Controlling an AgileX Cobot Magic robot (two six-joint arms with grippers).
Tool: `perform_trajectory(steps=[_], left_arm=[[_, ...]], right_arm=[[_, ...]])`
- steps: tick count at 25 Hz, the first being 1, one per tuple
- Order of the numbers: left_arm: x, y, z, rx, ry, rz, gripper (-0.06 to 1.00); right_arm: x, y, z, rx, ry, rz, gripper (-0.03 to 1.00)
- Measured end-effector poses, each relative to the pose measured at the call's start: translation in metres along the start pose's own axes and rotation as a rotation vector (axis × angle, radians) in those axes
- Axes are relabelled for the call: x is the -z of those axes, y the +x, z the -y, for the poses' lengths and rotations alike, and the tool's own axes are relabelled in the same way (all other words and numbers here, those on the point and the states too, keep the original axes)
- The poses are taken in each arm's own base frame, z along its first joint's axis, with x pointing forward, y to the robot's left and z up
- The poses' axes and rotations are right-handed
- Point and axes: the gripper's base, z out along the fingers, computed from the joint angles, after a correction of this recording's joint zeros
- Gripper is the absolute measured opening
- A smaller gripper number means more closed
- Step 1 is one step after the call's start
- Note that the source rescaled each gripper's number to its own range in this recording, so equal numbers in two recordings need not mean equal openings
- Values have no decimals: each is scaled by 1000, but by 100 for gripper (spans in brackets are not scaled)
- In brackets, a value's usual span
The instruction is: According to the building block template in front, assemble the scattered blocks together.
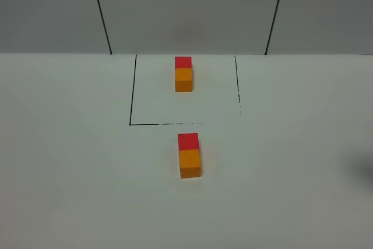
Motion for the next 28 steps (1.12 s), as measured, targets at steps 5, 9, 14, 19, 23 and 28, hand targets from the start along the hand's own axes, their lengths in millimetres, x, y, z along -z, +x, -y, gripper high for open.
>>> perform_trajectory(steps=[5,9,14,19,23,28], left_arm=[[0,0,0,-1,0,0,71],[0,0,0,-1,0,0,71],[0,0,0,-1,0,0,71],[0,0,0,-1,0,0,71],[0,0,0,-1,0,0,71],[0,0,0,-1,0,0,71]], right_arm=[[30,82,28,10,17,68,100],[49,127,43,17,-1,164,100],[68,170,53,35,-49,262,100],[64,195,57,38,-87,337,100],[66,204,56,48,-125,389,100],[72,213,56,51,-173,445,100]])
